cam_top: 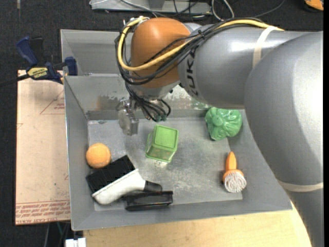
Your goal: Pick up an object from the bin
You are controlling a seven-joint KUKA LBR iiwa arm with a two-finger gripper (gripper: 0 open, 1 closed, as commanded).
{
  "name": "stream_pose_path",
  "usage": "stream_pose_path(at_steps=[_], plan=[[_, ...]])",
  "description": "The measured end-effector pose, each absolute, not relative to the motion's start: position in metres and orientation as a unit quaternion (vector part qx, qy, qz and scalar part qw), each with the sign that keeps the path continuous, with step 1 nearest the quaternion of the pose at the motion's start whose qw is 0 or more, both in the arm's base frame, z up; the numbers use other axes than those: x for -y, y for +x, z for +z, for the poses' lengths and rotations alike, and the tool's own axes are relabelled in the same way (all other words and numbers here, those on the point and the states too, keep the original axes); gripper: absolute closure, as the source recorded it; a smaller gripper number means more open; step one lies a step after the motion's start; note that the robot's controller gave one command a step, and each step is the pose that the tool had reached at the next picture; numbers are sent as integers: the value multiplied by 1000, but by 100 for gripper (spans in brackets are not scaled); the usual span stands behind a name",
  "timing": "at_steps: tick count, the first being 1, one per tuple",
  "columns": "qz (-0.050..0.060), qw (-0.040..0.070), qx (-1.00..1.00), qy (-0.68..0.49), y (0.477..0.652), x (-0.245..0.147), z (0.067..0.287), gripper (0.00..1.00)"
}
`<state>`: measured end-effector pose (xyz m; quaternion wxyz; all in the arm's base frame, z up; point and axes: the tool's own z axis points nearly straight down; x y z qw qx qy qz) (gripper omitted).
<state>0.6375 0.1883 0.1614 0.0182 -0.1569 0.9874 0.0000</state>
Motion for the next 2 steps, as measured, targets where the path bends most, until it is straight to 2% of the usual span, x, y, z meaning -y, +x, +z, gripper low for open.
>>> stream_pose_path(at_steps=[1, 2], plan=[[-1, 22, -982, -189, 647, -209, 86, 100], [-2, 22, -977, -214, 637, -220, 64, 100]])
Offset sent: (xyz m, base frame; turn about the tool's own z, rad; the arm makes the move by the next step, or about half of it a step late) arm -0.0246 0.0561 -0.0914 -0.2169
